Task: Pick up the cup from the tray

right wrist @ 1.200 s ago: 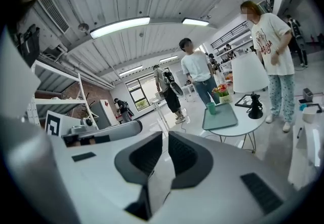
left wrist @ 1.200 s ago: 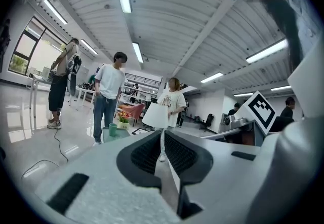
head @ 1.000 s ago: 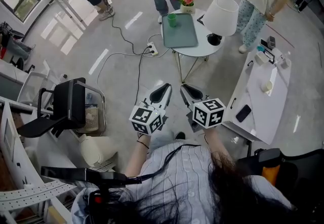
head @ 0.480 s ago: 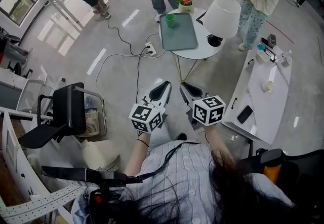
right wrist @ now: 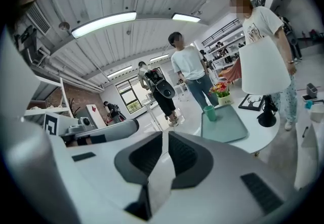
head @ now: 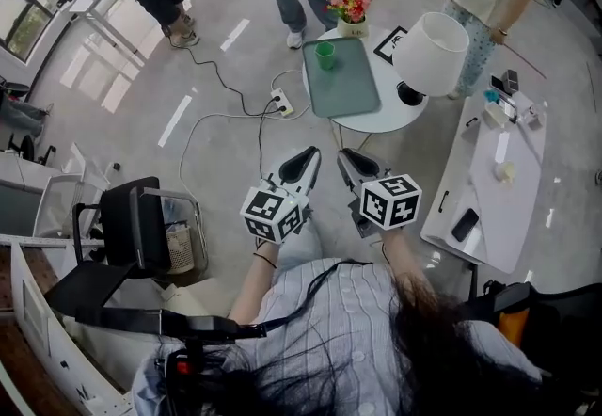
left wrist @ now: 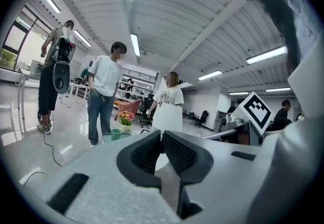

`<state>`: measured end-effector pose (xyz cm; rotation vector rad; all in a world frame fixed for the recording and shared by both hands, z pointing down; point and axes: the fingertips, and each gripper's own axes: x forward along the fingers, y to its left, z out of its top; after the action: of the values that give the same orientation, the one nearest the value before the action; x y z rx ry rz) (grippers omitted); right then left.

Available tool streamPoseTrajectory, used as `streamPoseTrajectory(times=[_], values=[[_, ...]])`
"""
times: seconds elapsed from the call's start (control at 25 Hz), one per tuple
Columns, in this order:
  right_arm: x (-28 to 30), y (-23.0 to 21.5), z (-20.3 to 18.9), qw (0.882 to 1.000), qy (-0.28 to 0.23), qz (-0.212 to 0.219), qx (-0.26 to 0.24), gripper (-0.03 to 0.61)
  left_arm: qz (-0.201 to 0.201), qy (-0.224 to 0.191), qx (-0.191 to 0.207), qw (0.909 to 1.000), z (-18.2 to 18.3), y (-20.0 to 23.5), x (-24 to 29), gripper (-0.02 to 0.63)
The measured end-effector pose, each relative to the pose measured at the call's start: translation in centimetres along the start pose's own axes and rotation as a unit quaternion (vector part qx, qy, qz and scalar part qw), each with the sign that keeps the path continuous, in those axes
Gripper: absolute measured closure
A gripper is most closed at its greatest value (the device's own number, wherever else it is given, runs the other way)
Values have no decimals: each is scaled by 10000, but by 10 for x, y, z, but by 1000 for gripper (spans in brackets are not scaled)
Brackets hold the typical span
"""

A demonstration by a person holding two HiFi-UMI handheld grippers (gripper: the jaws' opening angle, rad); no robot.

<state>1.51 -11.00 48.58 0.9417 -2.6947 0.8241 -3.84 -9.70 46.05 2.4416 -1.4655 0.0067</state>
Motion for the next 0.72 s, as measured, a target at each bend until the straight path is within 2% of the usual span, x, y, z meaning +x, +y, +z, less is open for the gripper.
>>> streamPoseTrajectory(times=[0.44, 0.72], values=[[99, 4, 30, 9996, 90, -275, 55, 523, -311, 90, -86, 9994, 24, 99, 21, 584], [137, 1, 43, 9984, 31, -541, 162, 523, -618, 155, -148, 9979, 31, 140, 35, 584]])
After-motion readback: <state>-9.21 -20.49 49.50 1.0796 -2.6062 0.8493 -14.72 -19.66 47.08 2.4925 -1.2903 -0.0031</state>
